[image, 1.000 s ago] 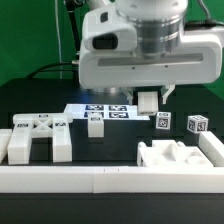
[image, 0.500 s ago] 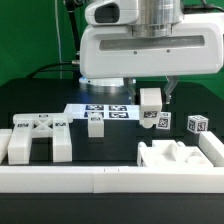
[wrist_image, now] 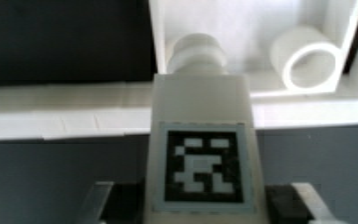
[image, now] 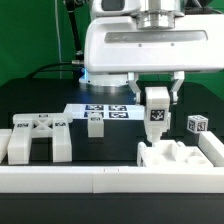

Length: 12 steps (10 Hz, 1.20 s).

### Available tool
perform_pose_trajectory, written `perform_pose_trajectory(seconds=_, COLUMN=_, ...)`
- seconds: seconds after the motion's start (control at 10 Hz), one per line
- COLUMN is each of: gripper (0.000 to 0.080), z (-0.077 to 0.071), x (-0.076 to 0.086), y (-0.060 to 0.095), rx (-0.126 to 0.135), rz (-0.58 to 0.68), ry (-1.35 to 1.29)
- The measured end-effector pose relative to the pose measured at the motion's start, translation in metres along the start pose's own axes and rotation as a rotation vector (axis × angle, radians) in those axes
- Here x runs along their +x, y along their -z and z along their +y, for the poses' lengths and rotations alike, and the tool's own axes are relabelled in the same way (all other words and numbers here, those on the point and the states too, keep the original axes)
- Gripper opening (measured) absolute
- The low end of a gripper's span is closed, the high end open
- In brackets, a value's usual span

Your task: Assemble chair

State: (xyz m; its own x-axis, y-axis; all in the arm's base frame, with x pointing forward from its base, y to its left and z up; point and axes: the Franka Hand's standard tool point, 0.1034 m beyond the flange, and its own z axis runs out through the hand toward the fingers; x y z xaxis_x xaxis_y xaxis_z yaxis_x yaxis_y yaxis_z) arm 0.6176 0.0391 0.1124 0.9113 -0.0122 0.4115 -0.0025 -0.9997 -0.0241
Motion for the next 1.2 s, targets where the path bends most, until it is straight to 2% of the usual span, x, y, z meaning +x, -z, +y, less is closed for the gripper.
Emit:
perform_pose_trajectory(seconds=0.3, gripper=0.029, z=-0.001, x=-0.003, y=-0.002, rx=0.0, rz=-0.006, ry=0.003)
perform_pose_trajectory(seconds=0.6, gripper=0.029, z=-0.02, x=0.016, y=0.003, rx=0.018, rz=-0.009, ry=0.025)
perform_pose_trajectory(seconds=0.9, gripper=0.029, z=-0.017, x=0.013, y=0.002, rx=0.016, rz=-0.014, ry=0.023)
perform_pose_trajectory(seconds=1.2, gripper=0.029, z=-0.034, x=0.022, y=-0.001, rx=0.029, rz=0.037, ry=0.043)
